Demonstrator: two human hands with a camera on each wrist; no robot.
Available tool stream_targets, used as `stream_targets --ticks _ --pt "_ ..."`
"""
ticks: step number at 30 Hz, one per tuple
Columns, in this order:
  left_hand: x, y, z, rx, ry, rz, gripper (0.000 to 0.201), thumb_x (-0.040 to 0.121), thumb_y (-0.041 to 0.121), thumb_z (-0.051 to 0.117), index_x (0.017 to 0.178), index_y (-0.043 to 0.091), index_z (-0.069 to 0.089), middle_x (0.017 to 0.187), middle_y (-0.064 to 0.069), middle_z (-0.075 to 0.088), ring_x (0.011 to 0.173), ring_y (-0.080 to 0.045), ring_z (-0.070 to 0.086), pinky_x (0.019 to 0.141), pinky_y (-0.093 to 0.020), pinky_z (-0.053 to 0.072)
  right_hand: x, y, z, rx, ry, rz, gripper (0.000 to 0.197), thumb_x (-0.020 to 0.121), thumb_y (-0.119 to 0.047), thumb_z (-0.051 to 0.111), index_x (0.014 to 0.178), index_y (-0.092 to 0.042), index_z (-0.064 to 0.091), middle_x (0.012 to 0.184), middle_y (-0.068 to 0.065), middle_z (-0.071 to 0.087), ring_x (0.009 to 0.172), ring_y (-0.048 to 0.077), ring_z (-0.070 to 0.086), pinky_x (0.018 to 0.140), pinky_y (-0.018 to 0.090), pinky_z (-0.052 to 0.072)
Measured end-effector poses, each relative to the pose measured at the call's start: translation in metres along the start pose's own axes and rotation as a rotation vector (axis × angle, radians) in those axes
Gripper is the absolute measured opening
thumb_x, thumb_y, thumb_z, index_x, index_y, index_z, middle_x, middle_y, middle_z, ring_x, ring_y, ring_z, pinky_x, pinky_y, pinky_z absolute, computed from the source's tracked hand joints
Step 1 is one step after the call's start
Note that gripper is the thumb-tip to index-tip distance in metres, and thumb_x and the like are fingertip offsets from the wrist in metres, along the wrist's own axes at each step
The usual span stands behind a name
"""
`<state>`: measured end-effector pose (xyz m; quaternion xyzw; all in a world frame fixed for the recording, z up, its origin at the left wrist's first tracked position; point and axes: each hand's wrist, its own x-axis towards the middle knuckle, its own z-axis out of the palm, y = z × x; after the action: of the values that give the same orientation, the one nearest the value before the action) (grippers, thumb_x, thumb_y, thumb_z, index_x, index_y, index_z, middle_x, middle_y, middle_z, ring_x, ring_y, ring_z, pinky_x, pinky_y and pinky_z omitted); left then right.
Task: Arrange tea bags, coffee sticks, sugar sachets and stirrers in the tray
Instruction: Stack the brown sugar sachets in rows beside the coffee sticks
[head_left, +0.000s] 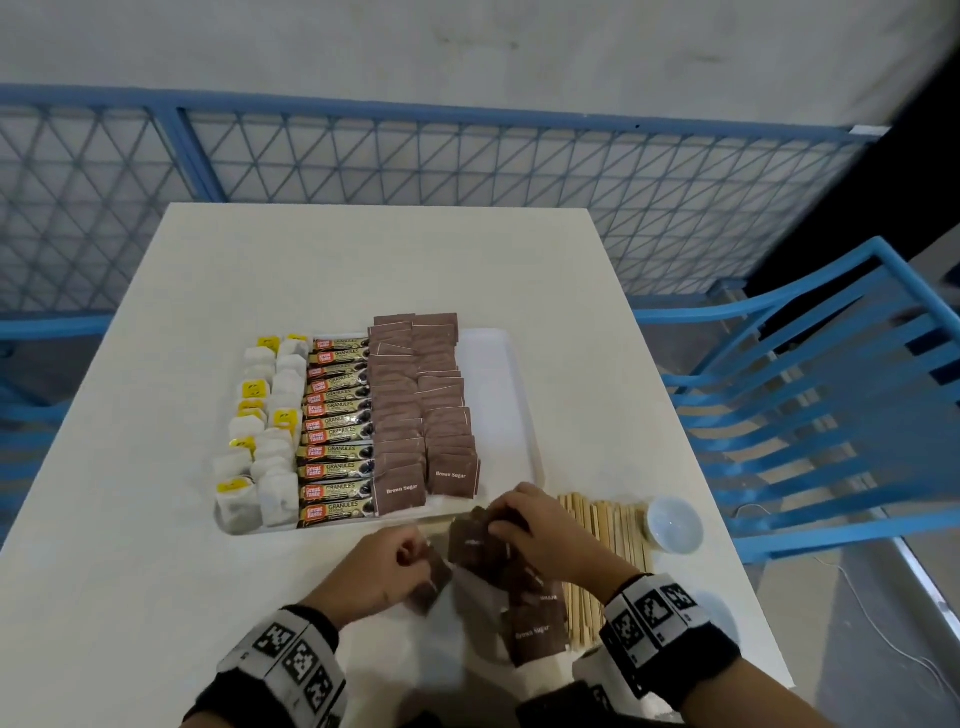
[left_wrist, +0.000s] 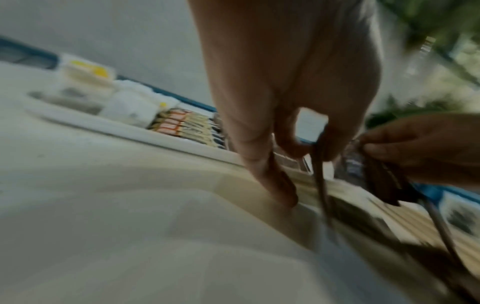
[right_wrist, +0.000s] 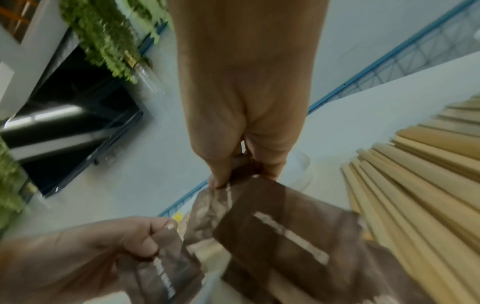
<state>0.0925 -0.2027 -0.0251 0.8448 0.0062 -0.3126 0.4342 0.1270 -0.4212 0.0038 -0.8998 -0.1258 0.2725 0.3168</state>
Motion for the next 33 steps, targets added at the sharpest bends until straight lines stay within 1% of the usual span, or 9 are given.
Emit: stream_targets --ticks 3,6,9,11,13,15,18,25,33 --pt "-0.001 0.008 -0.01 -0.453 0.012 -0.074 0.004 0.078 0.02 0.047 0.074 0.021 0.046 0.085 -0.017 0.05 0.08 -0.022 0.051 0.071 -0.037 0.04 0.002 -0.009 -0.008 0.15 0.068 -0.014 0.014 0.092 -0.025 0.054 0.105 -0.021 0.06 0.1 -0.007 0.055 0.095 0.009 0.052 0.084 0.018 0.039" --pt "-0.004 0.025 -0.013 -0.932 -0.033 -0.083 0.027 0.084 0.009 0.042 0.109 0.01 0.051 0.095 -0.023 0.059 0.081 -0.034 0.064 0.067 -0.038 0.052 0.004 -0.024 -0.012 0.349 0.074 -0.057 0.006 0.09 -0.026 0.059 0.095 -0.029 0.059 0.091 -0.014 0.061 0.083 -0.002 0.057 0.075 0.012 0.042" --pt "-0.01 0.042 -0.016 -1.101 -0.142 -0.024 0.048 0.089 0.044 0.043 0.121 0.011 0.055 0.111 -0.02 0.066 0.096 -0.036 0.065 0.071 -0.043 0.055 0.006 -0.039 -0.01 0.43 0.103 -0.072 0.011 0.084 -0.026 0.067 0.092 -0.029 0.06 0.086 -0.018 0.061 0.079 -0.005 0.057 0.068 0.005 0.044" --pt "-0.013 0.044 -0.018 -1.108 -0.172 -0.009 0.057 0.091 0.061 0.033 0.124 0.02 0.055 0.121 -0.013 0.065 0.107 -0.034 0.062 0.074 -0.042 0.055 0.008 -0.044 -0.005 0.351 0.13 -0.086 0.014 0.081 -0.027 0.07 0.092 -0.026 0.061 0.084 -0.019 0.059 0.078 -0.005 0.055 0.066 0.002 0.042" --pt "-0.014 0.041 -0.019 -1.019 -0.165 0.013 0.07 0.074 0.066 0.059 0.125 0.017 0.056 0.114 -0.011 0.068 0.101 -0.031 0.066 0.07 -0.037 0.056 0.007 -0.049 -0.004 0.271 0.135 -0.127 0.014 0.081 -0.027 0.071 0.092 -0.022 0.064 0.082 -0.014 0.059 0.076 -0.002 0.052 0.066 0.002 0.038" --pt "-0.016 0.036 -0.019 -0.919 -0.123 0.038 0.067 0.071 0.047 0.074 0.124 0.009 0.057 0.098 -0.01 0.072 0.085 -0.024 0.069 0.061 -0.028 0.054 0.005 -0.05 -0.005 0.144 0.116 -0.213 0.023 0.081 -0.031 0.07 0.099 -0.017 0.068 0.085 -0.011 0.058 0.075 -0.002 0.049 0.066 0.006 0.036" --pt "-0.018 0.027 -0.019 -0.818 -0.05 0.017 0.031 0.091 0.012 0.052 0.122 0.009 0.057 0.091 -0.002 0.073 0.075 -0.013 0.069 0.055 -0.019 0.05 -0.003 -0.044 -0.01 0.059 0.021 -0.251 0.036 0.084 -0.039 0.064 0.116 -0.022 0.064 0.089 -0.016 0.051 0.078 -0.007 0.046 0.07 0.004 0.035" --pt "-0.014 0.024 -0.018 -0.578 -0.009 0.004 0.029 0.091 0.007 0.056 0.117 0.019 0.057 0.106 -0.005 0.069 0.097 -0.018 0.064 0.076 -0.026 0.05 -0.033 0.019 0.01 -0.635 -0.184 -0.065 0.093 0.066 -0.062 0.069 0.138 -0.02 0.028 0.134 0.003 0.036 0.122 0.022 0.032 0.107 0.038 0.026" --pt "-0.011 0.032 -0.021 -0.715 -0.019 0.023 0.051 0.095 -0.004 0.036 0.12 0.039 0.043 0.113 -0.013 0.067 0.103 -0.037 0.064 0.078 -0.04 0.054 -0.036 0.019 0.017 -0.596 -0.245 -0.076 0.059 0.086 -0.037 0.059 0.135 -0.018 0.031 0.133 0.005 0.04 0.12 0.023 0.04 0.106 0.037 0.029"
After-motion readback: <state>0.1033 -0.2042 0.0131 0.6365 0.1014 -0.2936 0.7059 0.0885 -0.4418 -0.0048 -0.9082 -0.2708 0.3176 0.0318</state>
